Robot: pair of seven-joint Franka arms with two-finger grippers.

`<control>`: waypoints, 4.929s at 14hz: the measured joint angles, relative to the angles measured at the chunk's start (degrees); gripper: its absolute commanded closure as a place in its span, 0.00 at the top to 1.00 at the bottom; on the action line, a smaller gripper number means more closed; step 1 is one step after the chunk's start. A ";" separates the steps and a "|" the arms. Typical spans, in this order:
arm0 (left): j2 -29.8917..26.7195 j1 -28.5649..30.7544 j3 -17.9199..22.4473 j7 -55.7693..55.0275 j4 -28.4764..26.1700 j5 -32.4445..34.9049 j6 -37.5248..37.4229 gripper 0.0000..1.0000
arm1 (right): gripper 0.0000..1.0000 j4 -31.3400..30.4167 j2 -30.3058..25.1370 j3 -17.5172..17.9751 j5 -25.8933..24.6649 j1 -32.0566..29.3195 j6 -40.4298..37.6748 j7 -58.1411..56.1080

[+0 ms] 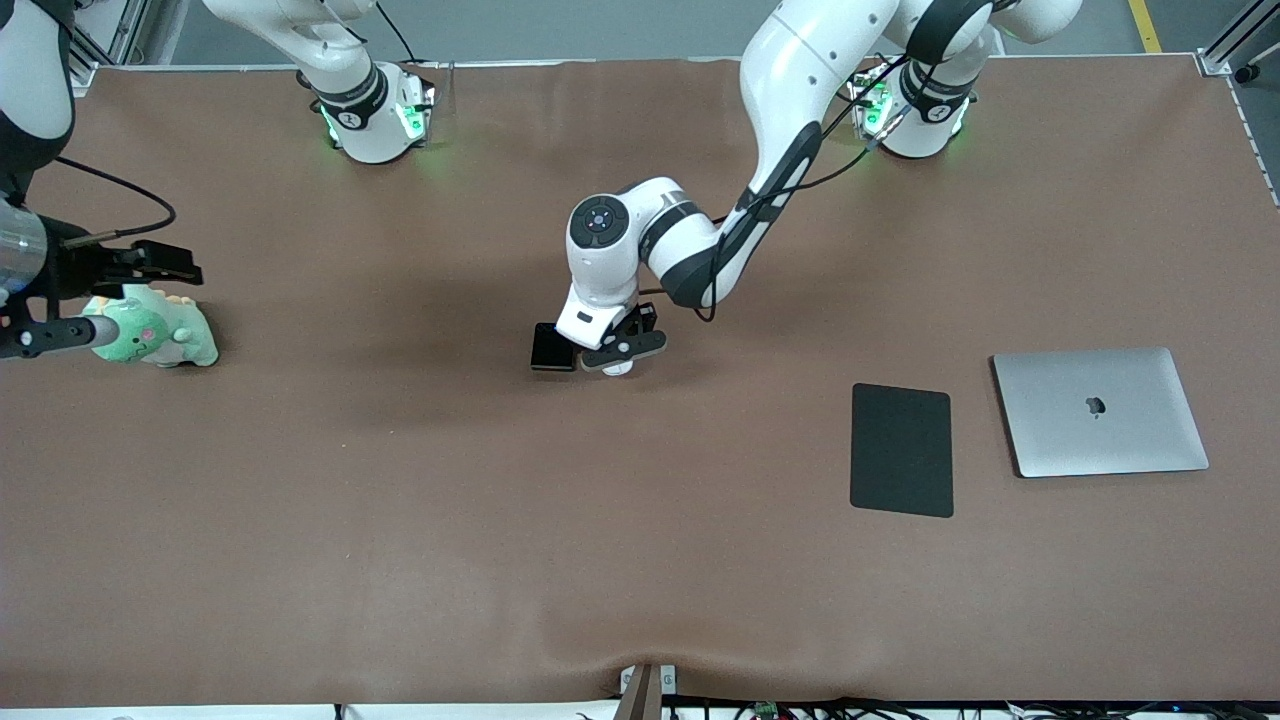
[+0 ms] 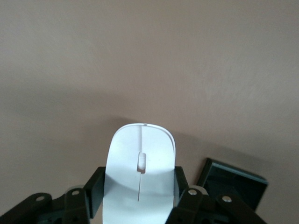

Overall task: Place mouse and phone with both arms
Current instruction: 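Carry the mouse to the pad while the right gripper reaches the phone, then grasp the black phone with the right gripper while the left gripper lowers, then carry the phone toward the plush toy while the left gripper sets the mouse, then open the left gripper and raise it while the right gripper lowers the phone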

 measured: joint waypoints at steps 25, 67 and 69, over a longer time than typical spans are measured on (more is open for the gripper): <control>-18.64 32.56 0.02 50.10 -10.96 -3.44 -19.82 0.35 | 1.00 -32.28 16.07 0.76 5.53 37.10 66.53 46.24; -17.25 42.49 -0.34 55.61 -22.31 3.52 7.10 1.00 | 0.00 -51.20 0.90 -3.61 -3.36 3.87 56.95 10.77; -21.80 42.52 -0.72 55.62 -22.23 3.52 1.27 1.00 | 0.00 -53.14 0.90 -3.60 -3.39 2.02 59.85 8.36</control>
